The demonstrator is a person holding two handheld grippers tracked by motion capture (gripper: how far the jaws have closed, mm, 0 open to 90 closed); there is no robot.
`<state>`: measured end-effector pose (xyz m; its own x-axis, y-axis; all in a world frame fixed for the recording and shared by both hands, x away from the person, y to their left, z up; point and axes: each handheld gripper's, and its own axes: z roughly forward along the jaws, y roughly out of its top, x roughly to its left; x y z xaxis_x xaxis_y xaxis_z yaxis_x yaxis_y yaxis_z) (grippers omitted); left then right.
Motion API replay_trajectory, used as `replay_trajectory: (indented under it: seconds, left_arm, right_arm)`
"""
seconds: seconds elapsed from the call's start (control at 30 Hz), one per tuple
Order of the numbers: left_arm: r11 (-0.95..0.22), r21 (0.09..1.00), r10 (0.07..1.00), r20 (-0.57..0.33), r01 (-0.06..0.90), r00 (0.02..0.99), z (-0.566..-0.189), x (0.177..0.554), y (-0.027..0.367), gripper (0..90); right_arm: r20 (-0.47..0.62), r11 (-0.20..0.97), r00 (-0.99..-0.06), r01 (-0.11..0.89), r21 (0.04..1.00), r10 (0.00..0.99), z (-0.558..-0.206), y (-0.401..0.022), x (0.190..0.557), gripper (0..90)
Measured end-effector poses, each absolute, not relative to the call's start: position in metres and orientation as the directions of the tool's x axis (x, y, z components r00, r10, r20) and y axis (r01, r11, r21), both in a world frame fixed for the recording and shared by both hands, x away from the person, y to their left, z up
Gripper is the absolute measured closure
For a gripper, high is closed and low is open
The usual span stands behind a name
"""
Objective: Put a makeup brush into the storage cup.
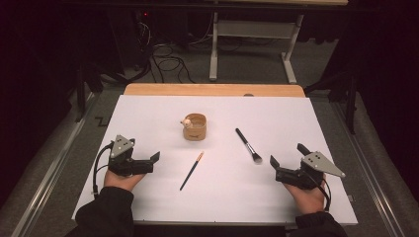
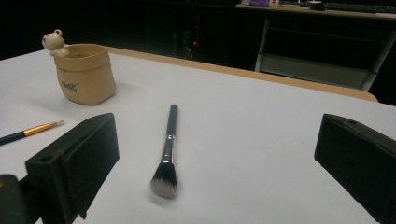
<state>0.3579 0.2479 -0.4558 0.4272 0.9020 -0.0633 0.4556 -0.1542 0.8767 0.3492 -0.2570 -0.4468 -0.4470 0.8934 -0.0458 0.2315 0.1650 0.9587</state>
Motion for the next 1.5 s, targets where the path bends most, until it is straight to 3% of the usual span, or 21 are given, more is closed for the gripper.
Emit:
replay_trajectory:
  seconds: [0.17,0.53,1.0,1.5]
  left_arm:
    - [-0.143,0.847,0.898,-0.107,0.513,0.426,-0.458,0.364,0.252,0.5]
    - [-0.222,0.798,0.913,-0.031,0.56,0.406,-0.458,0.36,0.25,0.6]
    - [-0.176,0.748,0.924,-0.098,0.64,0.368,-0.466,0.355,0.27,0.6]
    - [-0.255,0.677,0.92,-0.051,0.691,0.389,-0.471,0.349,0.27,0.3]
  right_arm:
    - [-0.067,0.194,-0.459,0.235,0.952,0.886,-0.449,-0.256,0.351,0.5]
    - [-0.034,0.168,-0.464,0.251,0.953,0.885,-0.448,-0.263,0.346,0.5]
    - [-0.042,0.167,-0.438,0.251,0.954,0.898,-0.445,-0.264,0.347,0.9]
    - [-0.069,0.193,-0.434,0.249,0.949,0.898,-0.44,-0.262,0.353,0.9]
